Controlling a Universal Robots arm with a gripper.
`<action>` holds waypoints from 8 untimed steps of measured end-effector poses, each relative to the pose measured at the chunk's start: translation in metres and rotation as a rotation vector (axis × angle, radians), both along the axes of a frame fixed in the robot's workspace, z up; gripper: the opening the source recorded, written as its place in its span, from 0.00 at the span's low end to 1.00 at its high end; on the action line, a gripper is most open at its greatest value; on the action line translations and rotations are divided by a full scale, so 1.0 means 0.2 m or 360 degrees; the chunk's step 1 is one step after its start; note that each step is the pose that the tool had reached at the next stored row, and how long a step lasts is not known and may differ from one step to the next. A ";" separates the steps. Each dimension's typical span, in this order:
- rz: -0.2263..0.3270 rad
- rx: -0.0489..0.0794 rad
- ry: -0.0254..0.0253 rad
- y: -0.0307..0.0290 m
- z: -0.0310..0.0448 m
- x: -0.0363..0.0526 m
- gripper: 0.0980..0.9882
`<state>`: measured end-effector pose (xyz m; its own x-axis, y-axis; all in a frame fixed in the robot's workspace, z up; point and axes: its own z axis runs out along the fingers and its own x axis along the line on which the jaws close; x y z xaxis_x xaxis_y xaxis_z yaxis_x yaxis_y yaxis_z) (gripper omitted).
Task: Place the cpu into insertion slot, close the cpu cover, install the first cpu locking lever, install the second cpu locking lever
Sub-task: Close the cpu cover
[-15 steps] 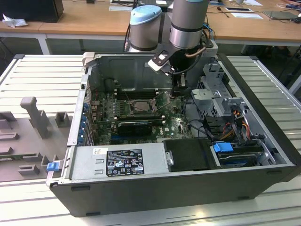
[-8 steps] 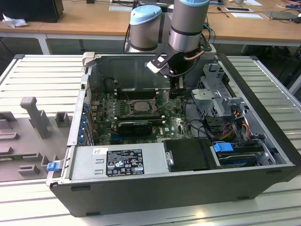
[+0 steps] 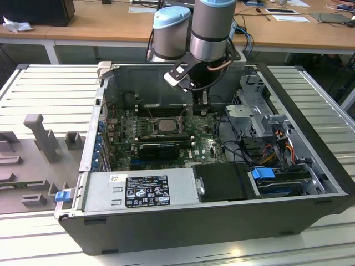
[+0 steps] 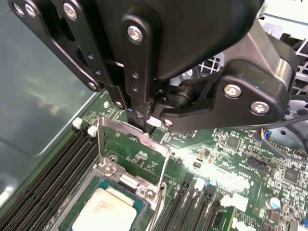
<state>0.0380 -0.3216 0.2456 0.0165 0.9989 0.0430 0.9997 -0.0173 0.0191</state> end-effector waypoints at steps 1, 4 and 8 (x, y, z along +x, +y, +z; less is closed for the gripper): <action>0.0000 0.0000 -0.00001 0.000 0.000 -0.015 0.01; 0.0000 0.0000 -0.00001 0.000 0.000 -0.042 0.01; 0.0000 0.0000 0.00000 0.000 0.000 -0.059 0.01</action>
<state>0.0262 -0.3217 0.2456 0.0166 0.9989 0.0430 0.9997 -0.0175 0.0191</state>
